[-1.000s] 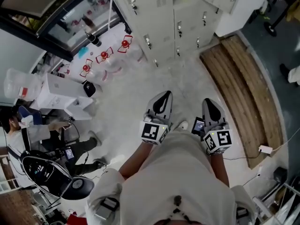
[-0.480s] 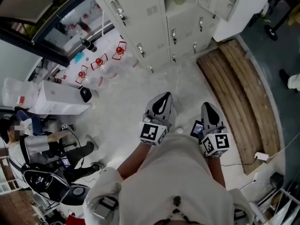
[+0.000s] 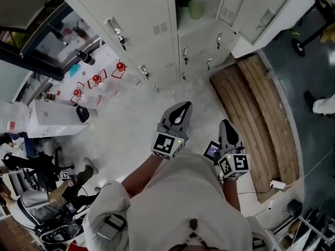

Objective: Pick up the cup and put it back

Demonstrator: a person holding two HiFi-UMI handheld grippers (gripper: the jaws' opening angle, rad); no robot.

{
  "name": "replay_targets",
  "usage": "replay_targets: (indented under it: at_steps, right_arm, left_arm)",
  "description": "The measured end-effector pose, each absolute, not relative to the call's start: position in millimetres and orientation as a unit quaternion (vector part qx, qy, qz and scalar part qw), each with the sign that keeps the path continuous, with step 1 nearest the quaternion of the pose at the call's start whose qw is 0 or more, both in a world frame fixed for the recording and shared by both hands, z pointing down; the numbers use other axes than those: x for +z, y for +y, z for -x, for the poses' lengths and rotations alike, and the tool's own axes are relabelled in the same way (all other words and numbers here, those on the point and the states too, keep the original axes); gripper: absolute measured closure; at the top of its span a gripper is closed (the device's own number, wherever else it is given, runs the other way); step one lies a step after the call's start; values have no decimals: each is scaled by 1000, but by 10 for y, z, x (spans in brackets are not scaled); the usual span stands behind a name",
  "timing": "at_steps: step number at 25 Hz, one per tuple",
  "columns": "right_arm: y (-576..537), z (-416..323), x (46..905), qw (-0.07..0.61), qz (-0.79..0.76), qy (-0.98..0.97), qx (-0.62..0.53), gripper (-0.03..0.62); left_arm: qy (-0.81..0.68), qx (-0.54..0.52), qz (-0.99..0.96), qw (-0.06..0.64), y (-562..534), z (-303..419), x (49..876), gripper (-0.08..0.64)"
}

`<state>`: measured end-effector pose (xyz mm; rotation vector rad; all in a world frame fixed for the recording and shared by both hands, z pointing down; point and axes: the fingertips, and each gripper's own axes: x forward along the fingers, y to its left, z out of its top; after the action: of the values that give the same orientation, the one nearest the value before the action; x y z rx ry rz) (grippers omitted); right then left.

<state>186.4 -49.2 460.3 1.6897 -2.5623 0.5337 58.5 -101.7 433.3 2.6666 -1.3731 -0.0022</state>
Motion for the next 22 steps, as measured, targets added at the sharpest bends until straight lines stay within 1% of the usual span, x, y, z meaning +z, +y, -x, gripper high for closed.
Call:
replay_targets:
  at_steps: [11, 22]
  right_arm:
    - [-1838, -1632, 4485, 17, -544, -825, 149, 565]
    - [-2588, -1416, 4524, 27, -504, -849, 156, 563]
  left_arm:
    - [-435, -23, -899, 48, -2459, -454, 4157, 552]
    - [-489, -35, -870, 55, -2949, -184, 4108, 552]
